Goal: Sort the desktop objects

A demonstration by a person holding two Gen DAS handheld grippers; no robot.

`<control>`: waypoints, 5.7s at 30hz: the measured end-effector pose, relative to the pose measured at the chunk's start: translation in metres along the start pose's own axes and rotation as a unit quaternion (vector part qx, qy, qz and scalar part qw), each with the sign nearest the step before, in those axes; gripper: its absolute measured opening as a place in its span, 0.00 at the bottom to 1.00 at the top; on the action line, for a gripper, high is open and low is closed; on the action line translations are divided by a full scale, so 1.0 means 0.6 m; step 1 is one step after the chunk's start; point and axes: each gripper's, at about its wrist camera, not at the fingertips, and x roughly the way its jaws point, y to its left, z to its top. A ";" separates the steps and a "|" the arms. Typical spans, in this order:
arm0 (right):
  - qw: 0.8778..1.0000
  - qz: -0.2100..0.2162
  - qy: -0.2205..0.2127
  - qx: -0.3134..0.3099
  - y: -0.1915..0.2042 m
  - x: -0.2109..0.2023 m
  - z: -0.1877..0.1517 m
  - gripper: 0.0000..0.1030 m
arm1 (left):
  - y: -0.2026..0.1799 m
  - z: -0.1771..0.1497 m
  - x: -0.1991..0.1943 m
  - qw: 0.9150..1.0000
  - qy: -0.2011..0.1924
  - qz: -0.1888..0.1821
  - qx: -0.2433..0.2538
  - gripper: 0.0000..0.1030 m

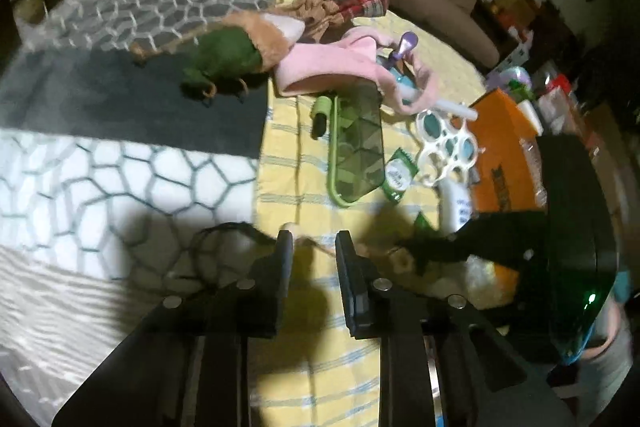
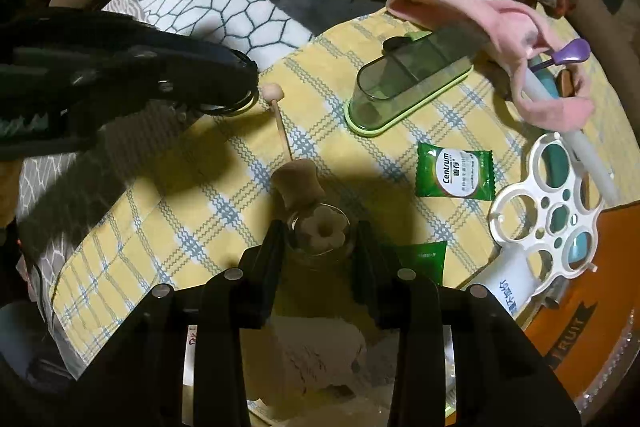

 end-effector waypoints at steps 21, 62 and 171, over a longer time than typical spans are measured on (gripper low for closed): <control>1.000 0.008 -0.009 0.010 0.001 0.002 0.000 0.33 | 0.018 0.016 0.034 0.999 0.016 -0.006 -0.030 0.20; 0.993 0.021 -0.105 0.038 -0.006 -0.118 -0.022 0.33 | -0.131 0.017 -0.107 0.998 0.000 -0.068 0.011 0.24; 0.918 -0.031 -0.319 0.235 -0.023 -0.303 -0.277 1.00 | -0.192 -0.158 -0.134 0.983 -0.102 0.129 0.078 1.00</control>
